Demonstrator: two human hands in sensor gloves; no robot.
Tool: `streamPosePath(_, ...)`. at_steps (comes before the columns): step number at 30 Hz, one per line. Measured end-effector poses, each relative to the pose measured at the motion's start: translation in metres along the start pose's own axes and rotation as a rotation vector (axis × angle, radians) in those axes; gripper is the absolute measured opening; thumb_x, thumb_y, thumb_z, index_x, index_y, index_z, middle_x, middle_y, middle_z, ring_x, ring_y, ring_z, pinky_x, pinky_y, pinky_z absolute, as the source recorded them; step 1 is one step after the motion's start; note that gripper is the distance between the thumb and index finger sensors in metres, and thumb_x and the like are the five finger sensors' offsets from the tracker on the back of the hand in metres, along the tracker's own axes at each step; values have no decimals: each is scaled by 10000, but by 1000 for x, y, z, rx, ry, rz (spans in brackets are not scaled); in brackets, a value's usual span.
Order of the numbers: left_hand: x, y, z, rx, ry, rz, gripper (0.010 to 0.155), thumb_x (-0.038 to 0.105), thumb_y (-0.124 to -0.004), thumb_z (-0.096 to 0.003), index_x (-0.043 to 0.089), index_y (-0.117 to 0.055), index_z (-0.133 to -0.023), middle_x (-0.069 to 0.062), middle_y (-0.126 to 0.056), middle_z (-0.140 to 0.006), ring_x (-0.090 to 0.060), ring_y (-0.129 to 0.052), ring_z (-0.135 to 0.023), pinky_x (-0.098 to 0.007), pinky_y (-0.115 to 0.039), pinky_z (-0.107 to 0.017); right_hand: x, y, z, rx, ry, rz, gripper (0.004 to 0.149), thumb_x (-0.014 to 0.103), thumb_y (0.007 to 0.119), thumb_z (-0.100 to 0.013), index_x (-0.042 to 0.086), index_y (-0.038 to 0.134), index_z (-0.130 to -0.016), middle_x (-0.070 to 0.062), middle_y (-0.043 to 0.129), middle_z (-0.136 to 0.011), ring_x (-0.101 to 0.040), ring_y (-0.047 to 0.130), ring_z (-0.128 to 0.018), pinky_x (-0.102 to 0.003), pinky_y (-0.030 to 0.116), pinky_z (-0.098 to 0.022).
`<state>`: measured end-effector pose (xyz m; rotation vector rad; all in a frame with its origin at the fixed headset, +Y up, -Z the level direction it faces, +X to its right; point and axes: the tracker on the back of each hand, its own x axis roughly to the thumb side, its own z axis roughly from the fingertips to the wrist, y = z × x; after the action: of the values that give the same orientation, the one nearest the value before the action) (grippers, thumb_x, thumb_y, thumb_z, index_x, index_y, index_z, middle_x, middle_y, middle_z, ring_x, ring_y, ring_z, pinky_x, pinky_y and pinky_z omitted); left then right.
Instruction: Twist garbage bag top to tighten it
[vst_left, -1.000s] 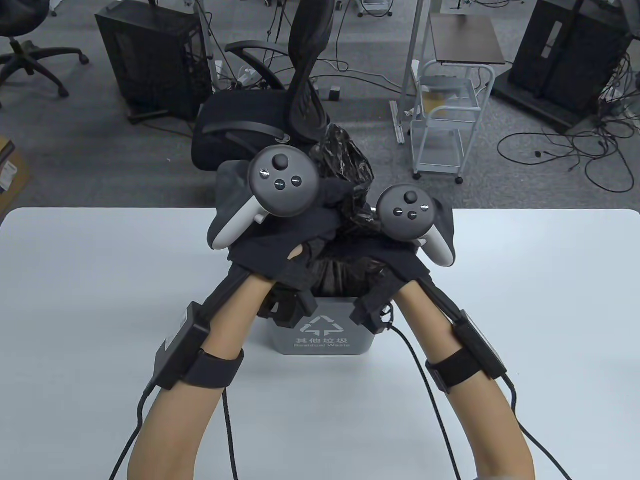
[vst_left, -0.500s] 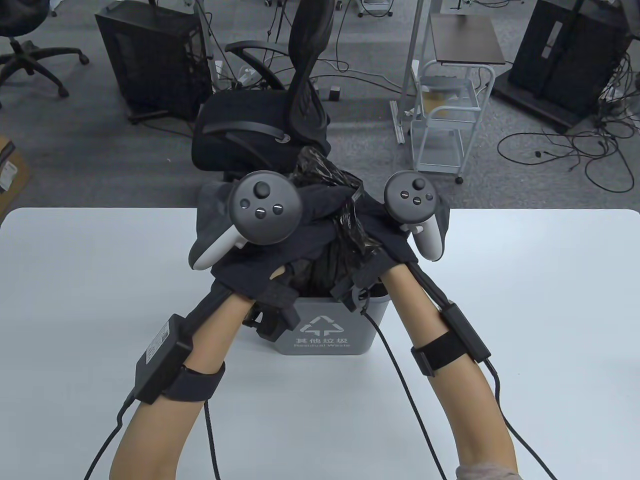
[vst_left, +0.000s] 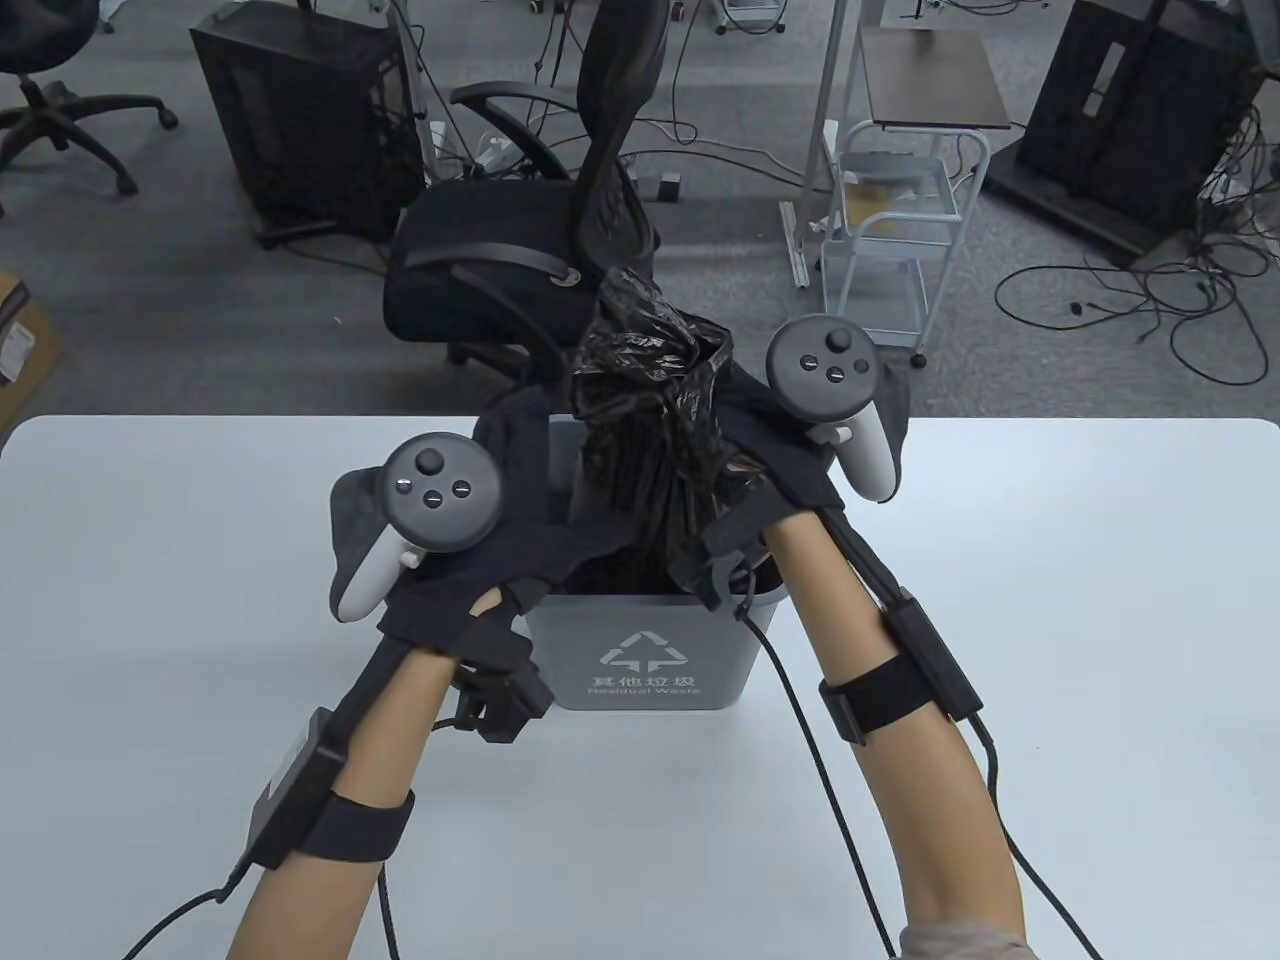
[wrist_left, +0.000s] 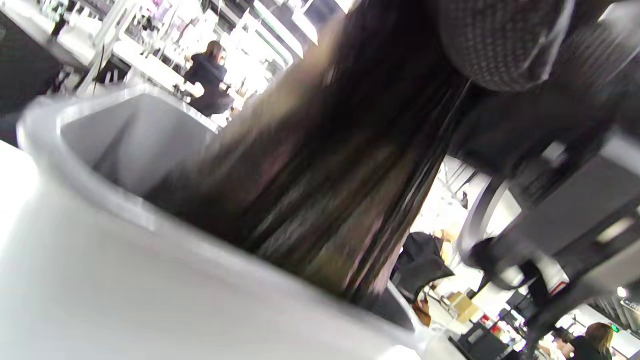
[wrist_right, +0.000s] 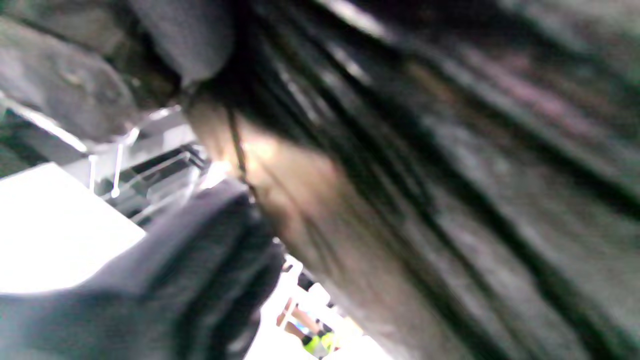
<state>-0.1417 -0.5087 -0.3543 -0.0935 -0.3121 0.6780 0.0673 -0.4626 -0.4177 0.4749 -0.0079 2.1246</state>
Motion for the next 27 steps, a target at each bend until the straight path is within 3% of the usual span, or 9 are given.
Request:
streamPosePath(5,10,-32,-19,-21,36,33,1348,774,-760,-362,32,52,-1141,-268,15,-1241,-472,-18,-1138,-609,-126,-743,20,-1,4,-7,-7,146,386,367,726,-599,234,833,-945,-127,810,-1017,-457,711,-991,-681,489,-732)
streamPosePath(10,22,-46,-33,27,85,24,1366,785,-743,-390,13,115,-1121,-278,51,-1227,-482,9,-1123,-615,-112,-720,25,-2,9,2,-11,94,389,352,735,-592,207,847,-935,-153,812,-1010,-460,730,-969,-668,514,-723)
streamPosePath(20,30,-50,-45,88,110,86,1386,832,-691,-409,12,182,-1106,-273,77,-1231,-489,69,-1105,-625,-76,-699,26,4,14,3,-4,-80,393,325,724,-592,160,851,-927,-186,817,-990,-467,761,-929,-645,576,-694)
streamPosePath(27,21,-46,-54,121,153,220,1348,813,-695,-476,59,251,-1073,-194,84,-1251,-438,89,-1114,-619,-64,-692,27,13,23,-67,53,-193,386,310,710,-592,144,853,-909,-188,828,-967,-470,802,-883,-587,721,-627)
